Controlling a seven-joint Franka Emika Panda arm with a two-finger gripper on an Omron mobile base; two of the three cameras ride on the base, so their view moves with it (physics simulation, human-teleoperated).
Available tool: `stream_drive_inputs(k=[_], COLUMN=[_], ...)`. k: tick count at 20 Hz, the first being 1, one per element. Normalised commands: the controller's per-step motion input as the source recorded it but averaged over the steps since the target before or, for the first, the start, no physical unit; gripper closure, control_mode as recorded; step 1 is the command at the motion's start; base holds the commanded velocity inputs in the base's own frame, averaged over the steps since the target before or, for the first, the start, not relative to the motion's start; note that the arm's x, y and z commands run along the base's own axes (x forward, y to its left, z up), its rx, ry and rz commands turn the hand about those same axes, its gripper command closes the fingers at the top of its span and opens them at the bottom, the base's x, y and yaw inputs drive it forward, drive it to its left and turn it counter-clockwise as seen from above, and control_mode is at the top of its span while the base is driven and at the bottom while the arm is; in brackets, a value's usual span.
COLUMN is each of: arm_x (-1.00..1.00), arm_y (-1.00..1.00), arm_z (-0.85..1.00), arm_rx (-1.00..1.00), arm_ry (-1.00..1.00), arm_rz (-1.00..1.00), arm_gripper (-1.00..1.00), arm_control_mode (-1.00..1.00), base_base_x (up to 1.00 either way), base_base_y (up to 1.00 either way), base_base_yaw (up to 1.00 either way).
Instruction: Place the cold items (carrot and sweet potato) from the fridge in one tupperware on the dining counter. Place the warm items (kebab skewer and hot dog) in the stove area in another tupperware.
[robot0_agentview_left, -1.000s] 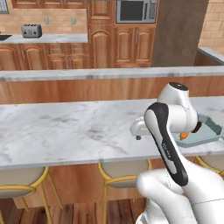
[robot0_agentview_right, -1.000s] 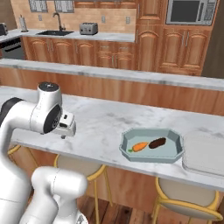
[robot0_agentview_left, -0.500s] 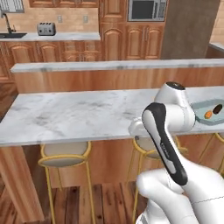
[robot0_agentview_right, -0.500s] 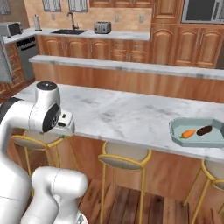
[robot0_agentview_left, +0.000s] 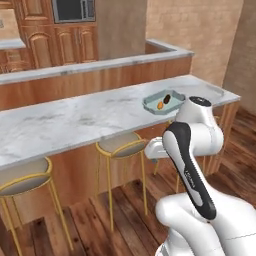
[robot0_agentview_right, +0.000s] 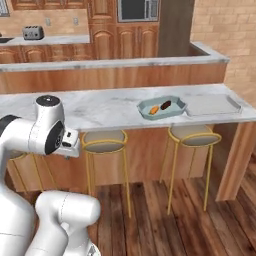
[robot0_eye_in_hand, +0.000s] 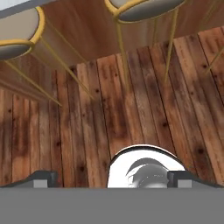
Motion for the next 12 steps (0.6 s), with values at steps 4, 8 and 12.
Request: stream_drive_inputs(k=[4,8,12], arm_x=[0.00,0.00,0.00], arm_y=[0.00,0.00,0.00], arm_z=[0.00,0.00,0.00], arm_rx=[0.00,0.00,0.00], arm_ry=[0.00,0.00,0.00], arm_rz=[0.00,0.00,0.00], arm_gripper=[-1.00,-1.00,-1.00], arm_control_mode=[1.00,1.00,1.00], base_base_x=[-0.95,-0.73,-0.36], base_base_y=[0.71,0.98,1.00], base_base_yaw=[-0.36,-0.10,0.00])
